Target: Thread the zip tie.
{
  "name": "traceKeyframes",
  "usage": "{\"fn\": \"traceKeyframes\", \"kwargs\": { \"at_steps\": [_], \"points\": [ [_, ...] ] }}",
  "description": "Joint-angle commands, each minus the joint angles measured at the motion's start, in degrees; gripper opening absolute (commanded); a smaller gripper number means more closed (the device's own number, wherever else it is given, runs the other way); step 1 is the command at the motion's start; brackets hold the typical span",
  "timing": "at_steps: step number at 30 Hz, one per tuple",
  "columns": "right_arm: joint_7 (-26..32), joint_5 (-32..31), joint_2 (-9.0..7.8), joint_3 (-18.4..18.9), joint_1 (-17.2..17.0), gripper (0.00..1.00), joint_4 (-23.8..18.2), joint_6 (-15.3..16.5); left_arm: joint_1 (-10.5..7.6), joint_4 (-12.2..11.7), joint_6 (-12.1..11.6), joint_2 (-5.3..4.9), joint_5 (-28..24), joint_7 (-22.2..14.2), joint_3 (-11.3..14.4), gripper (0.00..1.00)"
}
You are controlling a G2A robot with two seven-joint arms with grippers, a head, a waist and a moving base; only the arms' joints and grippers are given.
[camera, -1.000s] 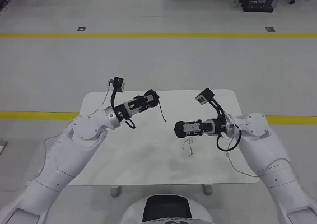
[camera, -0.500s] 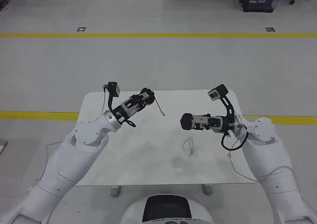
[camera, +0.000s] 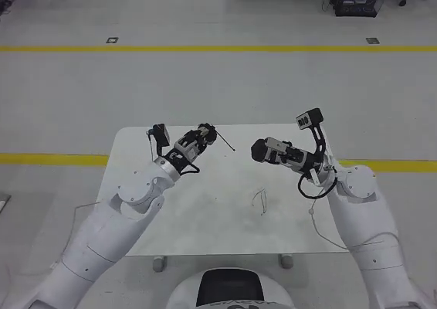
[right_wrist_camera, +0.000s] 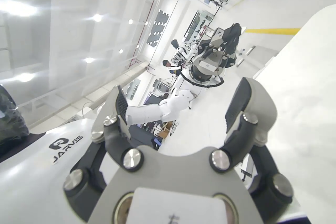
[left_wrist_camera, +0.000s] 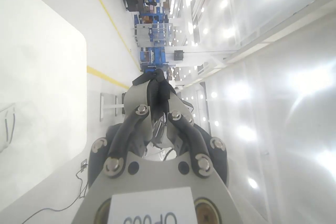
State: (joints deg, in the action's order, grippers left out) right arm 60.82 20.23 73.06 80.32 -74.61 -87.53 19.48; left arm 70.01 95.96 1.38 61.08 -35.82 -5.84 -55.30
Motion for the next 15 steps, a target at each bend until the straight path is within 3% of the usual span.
{"fn": "traceKeyframes", "kwargs": {
  "at_steps": [1, 7, 9, 15],
  "points": [
    [-0.6, -1.2, 0.27, 0.2, 0.0, 1.00, 0.0, 0.0, -0.31, 0.4, -0.6, 0.13, 2.1, 0.0, 0.4, 0.00],
    [-0.6, -1.2, 0.27, 0.2, 0.0, 1.00, 0.0, 0.0, -0.22, 0.4, -0.5, 0.14, 1.9, 0.1, 0.4, 0.00],
    [-1.2, -3.6, 0.17, -0.4, -0.1, 1.00, -1.2, 0.0, 0.33, 0.5, 0.3, 0.46, -1.4, 1.0, 0.1, 0.00],
    [-1.1, -2.4, 0.51, -2.5, 1.5, 1.00, 1.8, 0.0, 0.63, 1.2, 4.2, 1.42, -9.3, 4.7, -0.2, 0.00]
  ]
}}
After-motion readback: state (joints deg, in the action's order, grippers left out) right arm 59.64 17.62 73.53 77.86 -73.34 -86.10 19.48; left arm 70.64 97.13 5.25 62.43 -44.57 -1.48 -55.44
